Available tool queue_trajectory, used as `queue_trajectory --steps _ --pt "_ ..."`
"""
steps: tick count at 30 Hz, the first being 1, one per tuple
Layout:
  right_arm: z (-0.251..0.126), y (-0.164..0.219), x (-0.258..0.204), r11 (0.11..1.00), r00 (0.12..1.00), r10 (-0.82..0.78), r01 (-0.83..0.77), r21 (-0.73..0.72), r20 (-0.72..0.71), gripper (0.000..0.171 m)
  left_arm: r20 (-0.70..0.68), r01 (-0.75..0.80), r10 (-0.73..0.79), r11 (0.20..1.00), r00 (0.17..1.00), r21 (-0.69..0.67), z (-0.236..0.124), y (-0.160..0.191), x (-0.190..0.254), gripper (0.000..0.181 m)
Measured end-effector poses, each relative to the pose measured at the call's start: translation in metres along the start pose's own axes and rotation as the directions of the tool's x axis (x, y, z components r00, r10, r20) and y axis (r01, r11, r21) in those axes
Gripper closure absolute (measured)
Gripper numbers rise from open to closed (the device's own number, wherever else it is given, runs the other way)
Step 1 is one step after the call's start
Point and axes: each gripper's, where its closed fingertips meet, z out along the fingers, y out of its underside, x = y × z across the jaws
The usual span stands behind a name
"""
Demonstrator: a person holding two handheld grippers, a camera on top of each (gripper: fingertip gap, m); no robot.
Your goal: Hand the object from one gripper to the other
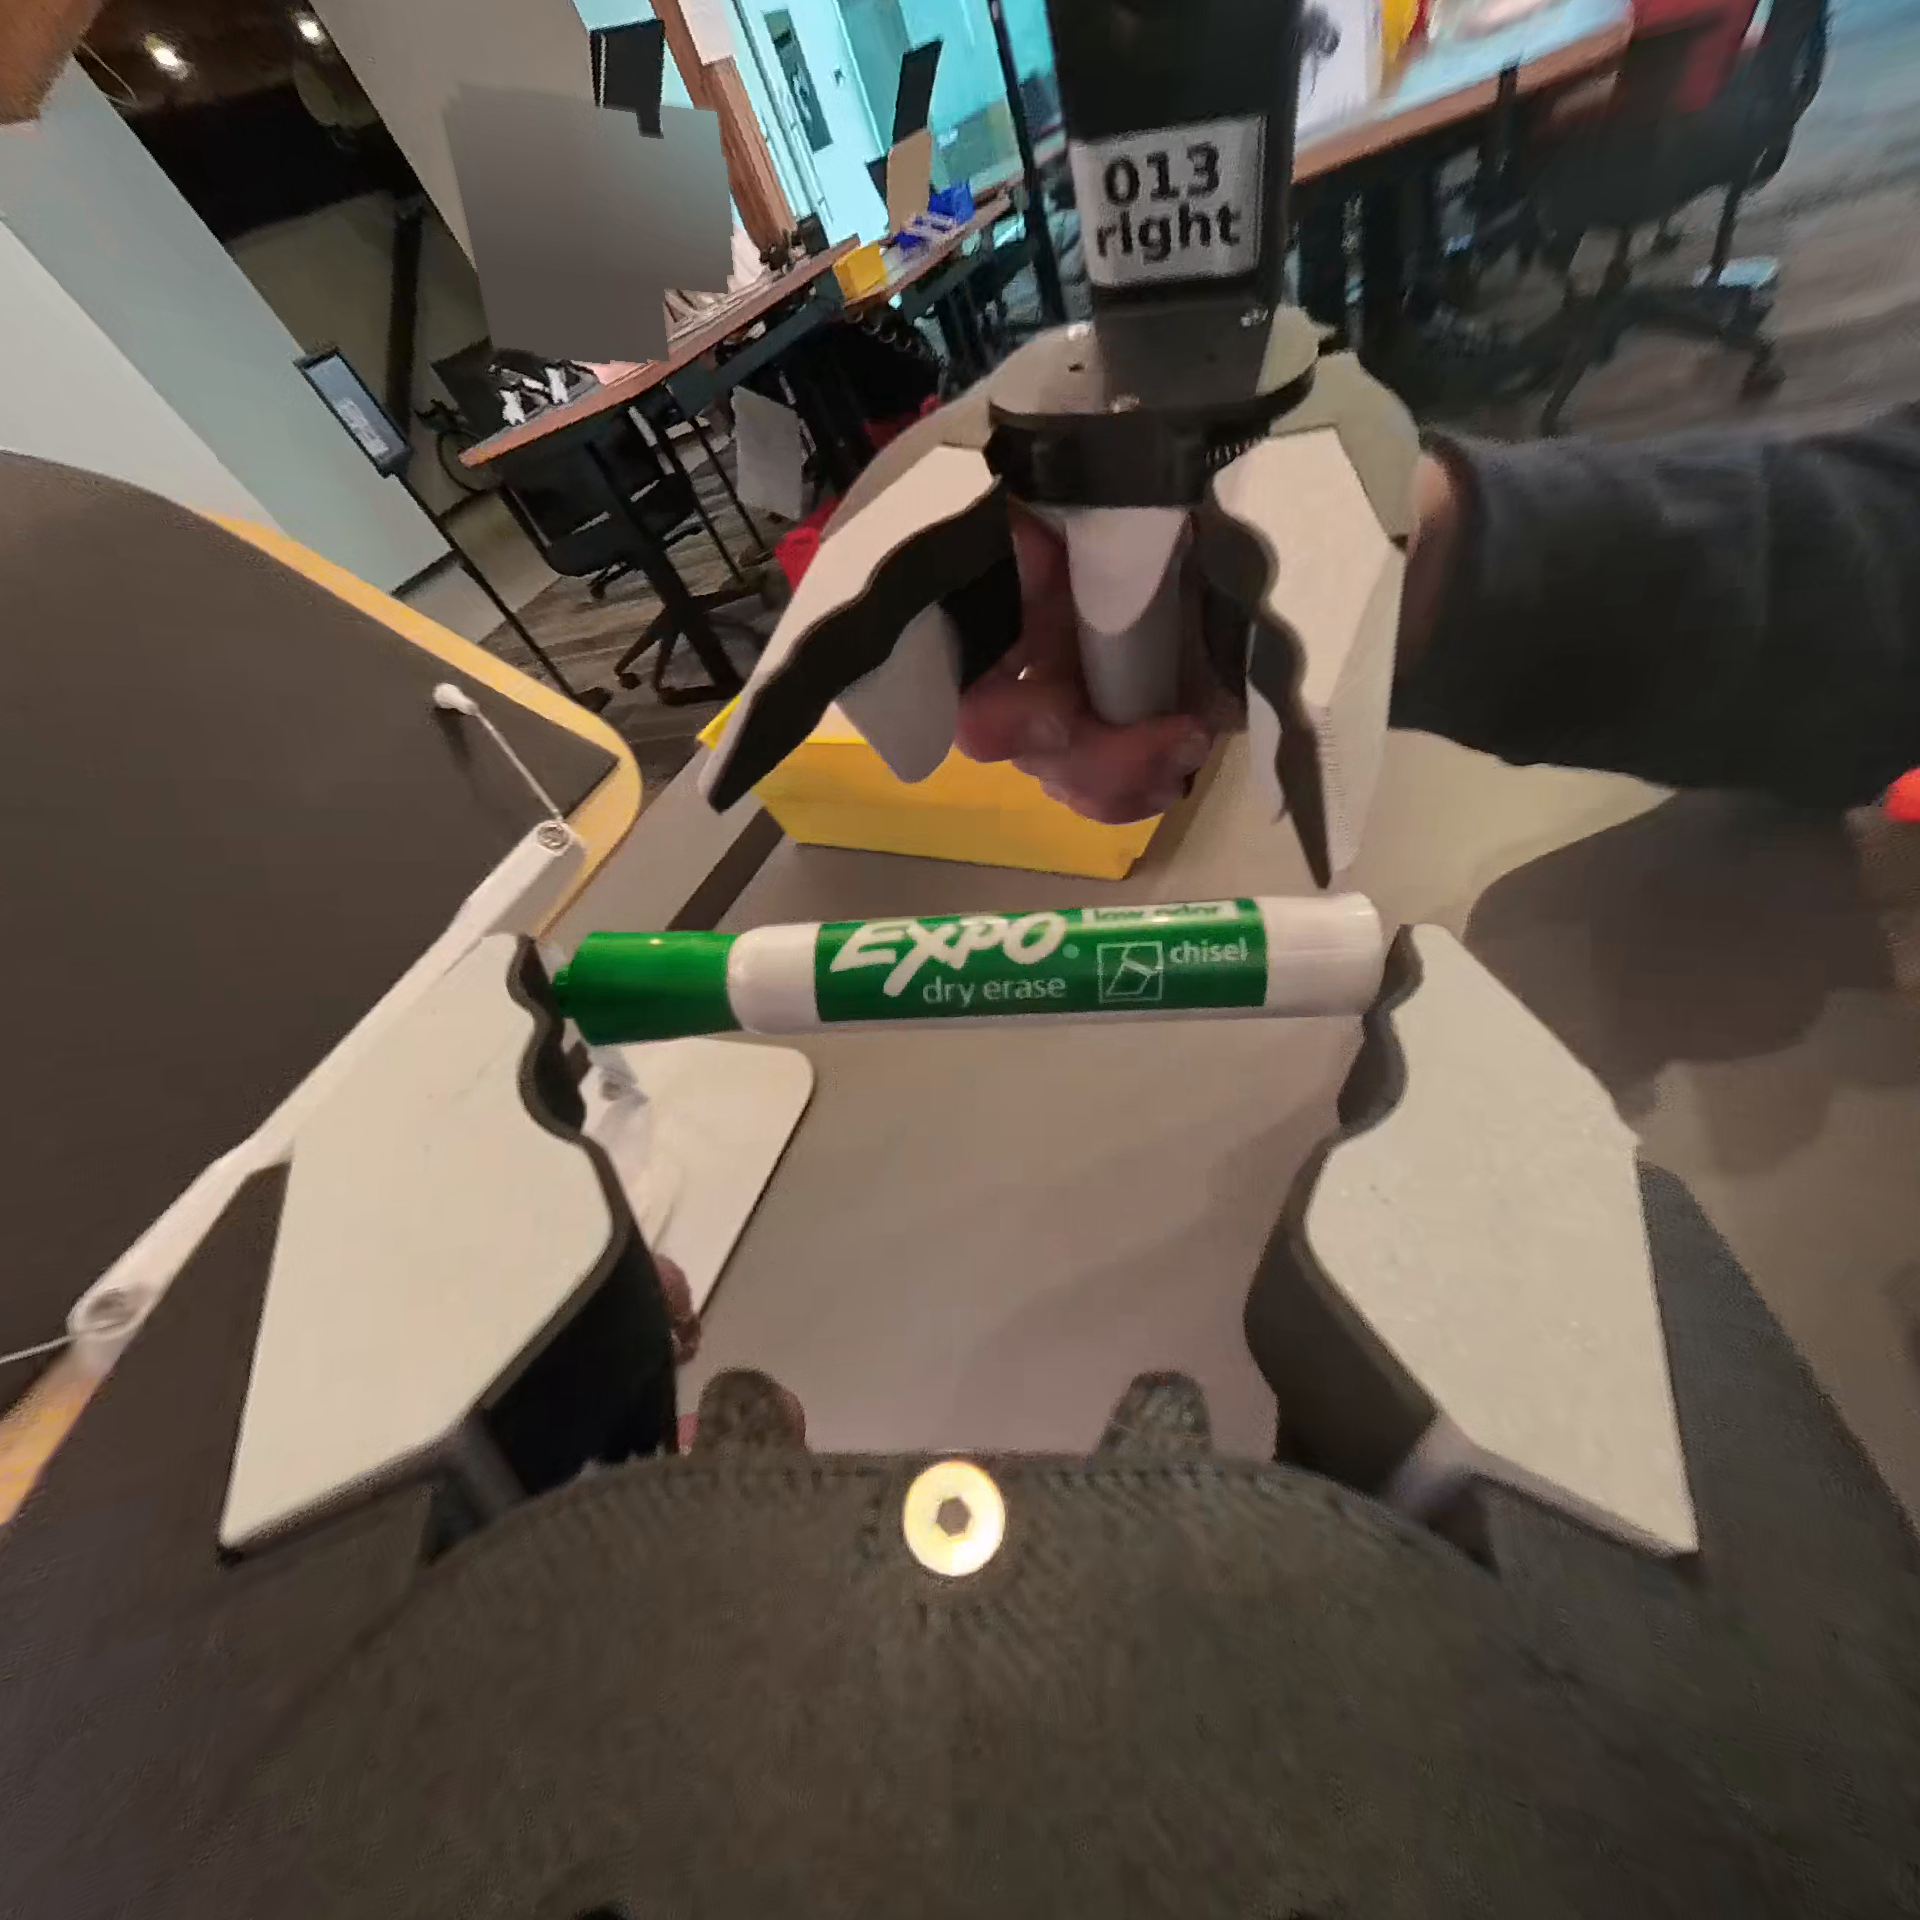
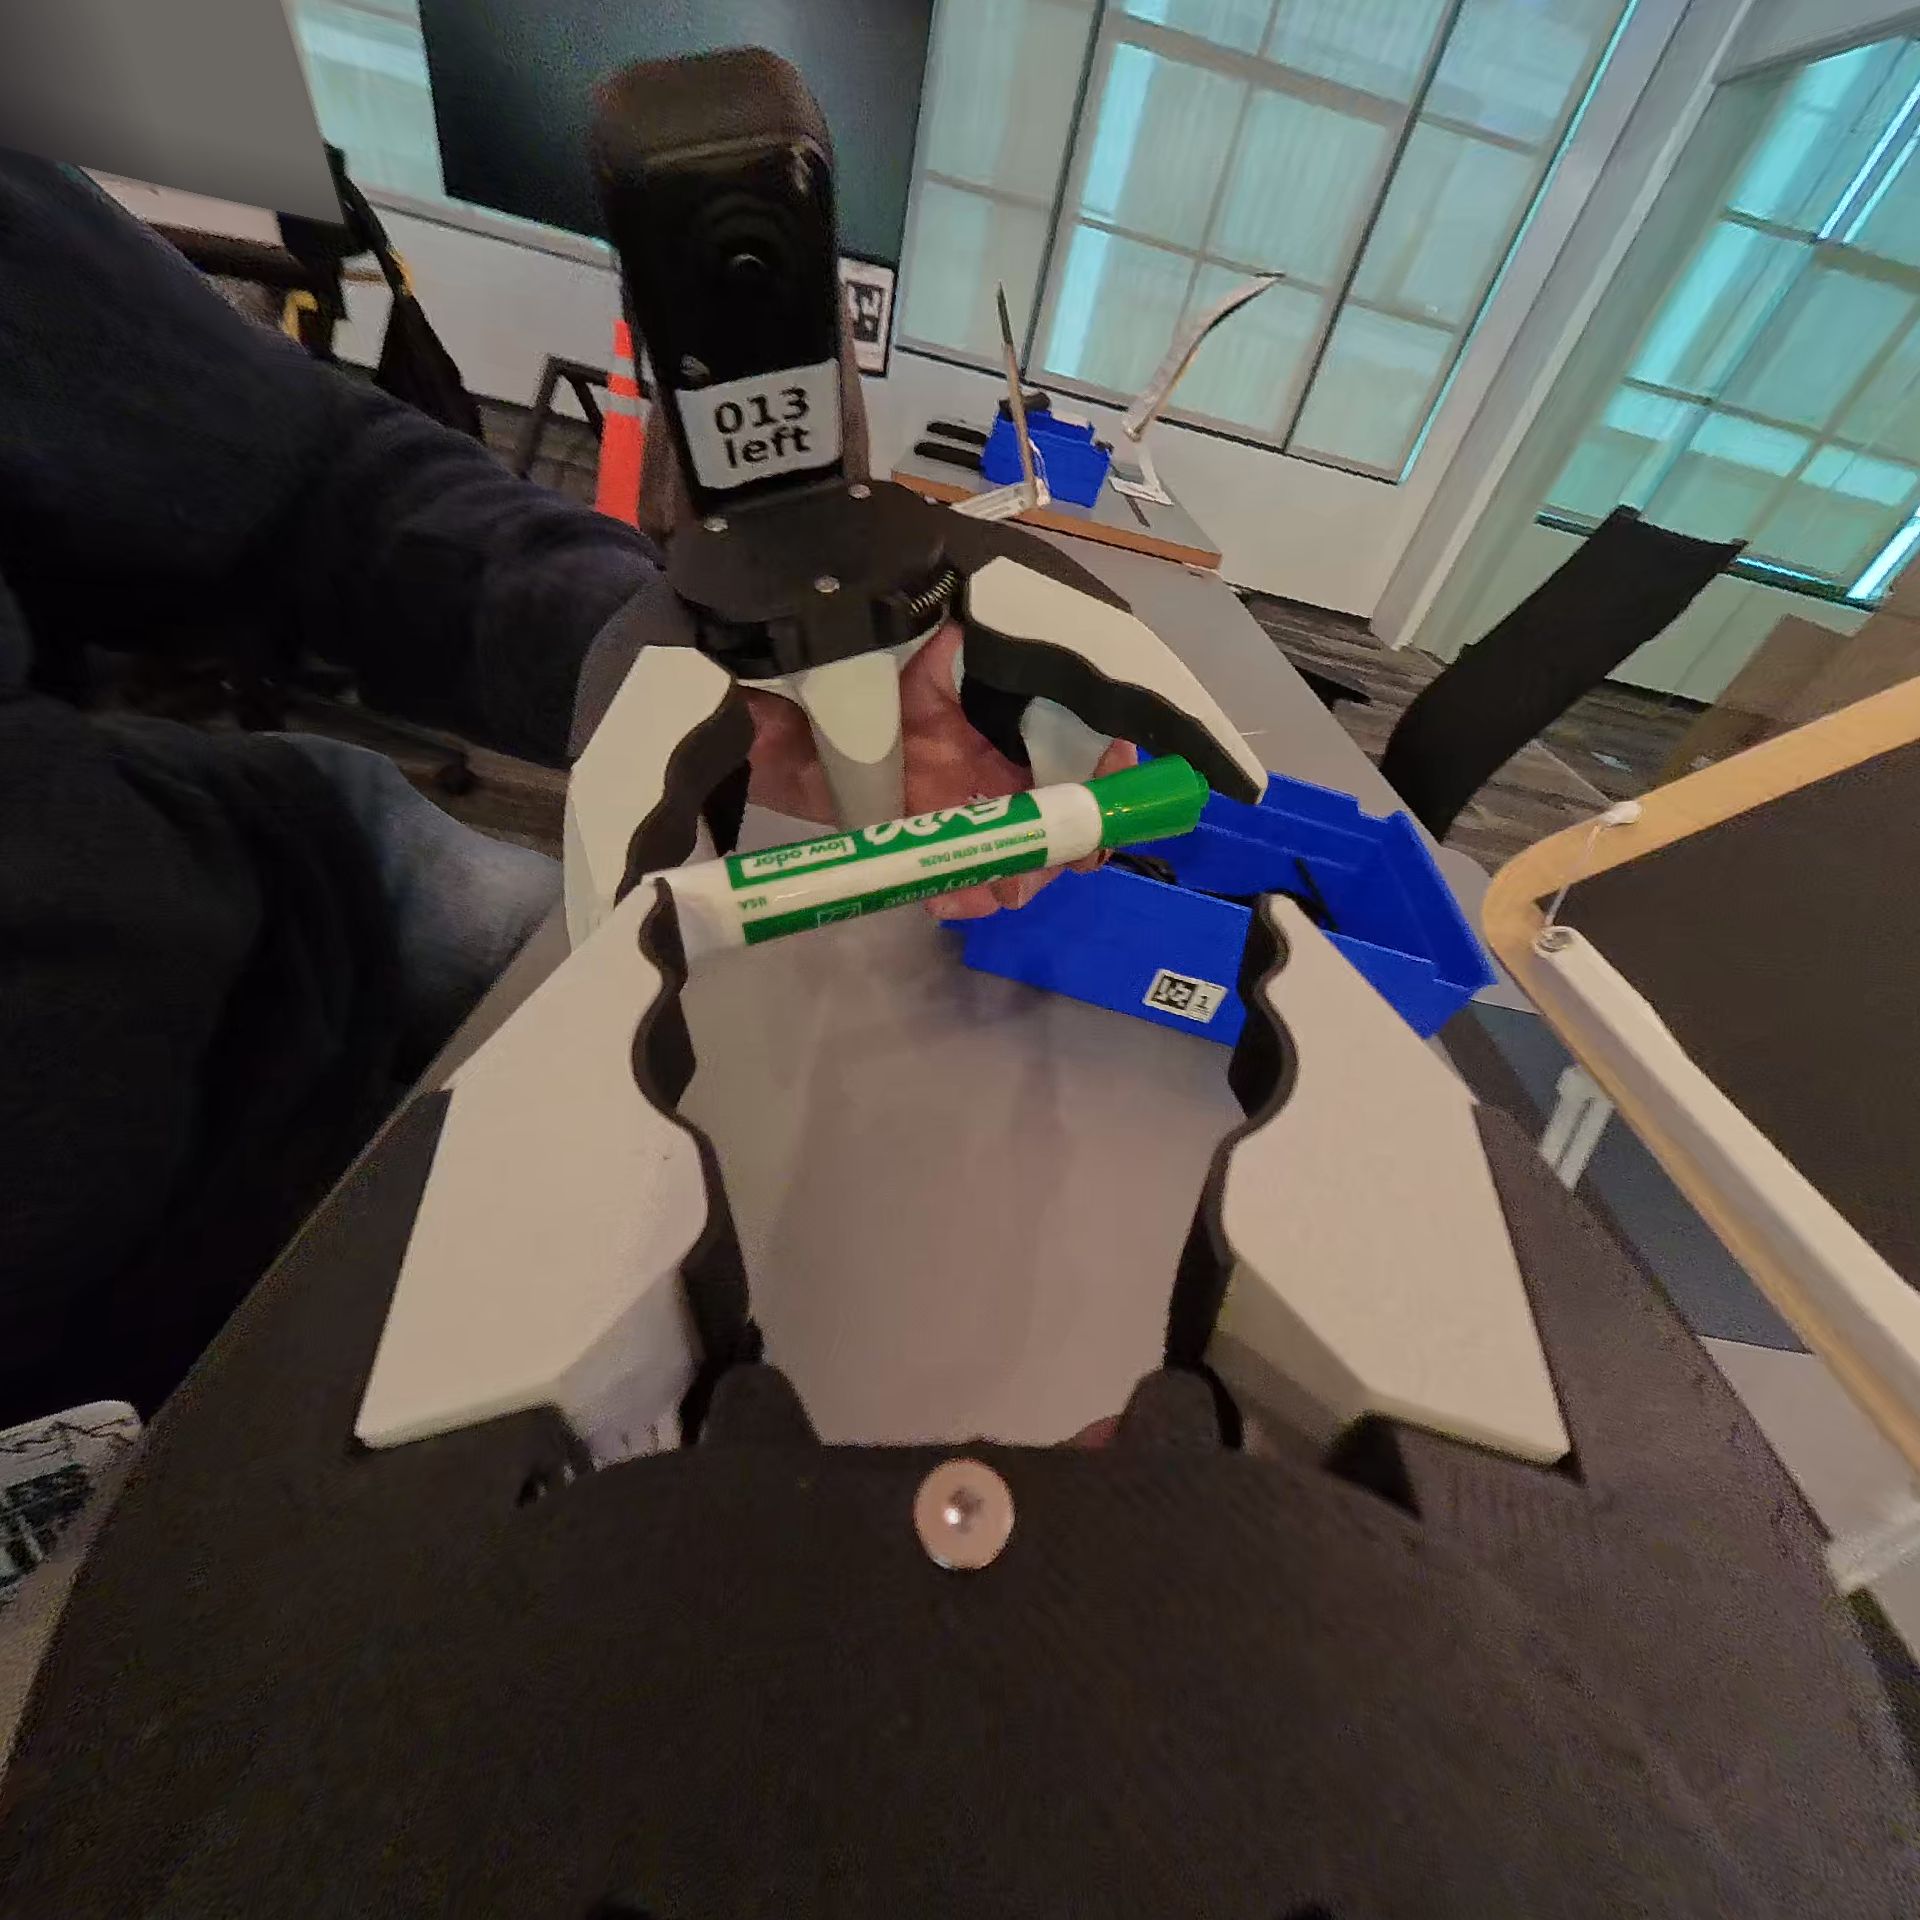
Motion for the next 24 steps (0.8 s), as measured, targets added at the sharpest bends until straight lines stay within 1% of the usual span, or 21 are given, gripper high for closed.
queue_trajectory --steps 4,9,12,19,24 --pt "-0.002 -0.005 -0.009 0.993 0.992 0.076 -0.084 0.082 0.097 0.061 -0.059 0.055 -0.053 0.998 0.997 0.043 -0.002 -0.006 0.006 0.04" --pt "0.007 -0.002 -0.02 0.994 0.985 0.047 -0.062 0.088 0.163 0.052 -0.119 0.064 -0.058 0.997 0.991 0.049 0.002 -0.009 0.017 0.04" --pt "0.01 -0.003 -0.021 0.992 0.983 0.047 -0.067 0.105 0.176 0.048 -0.148 0.071 -0.062 0.996 0.987 0.059 0.003 -0.012 0.021 0.04" --pt "0.012 -0.002 -0.024 0.994 0.983 0.017 -0.036 0.106 0.182 0.05 -0.176 0.095 -0.082 0.993 0.981 0.071 0.003 -0.012 0.024 0.04" --pt "0.012 -0.002 -0.026 0.993 0.985 0.008 -0.028 0.111 0.175 0.052 -0.176 0.083 -0.069 0.994 0.982 0.072 0.002 -0.013 0.024 0.04"
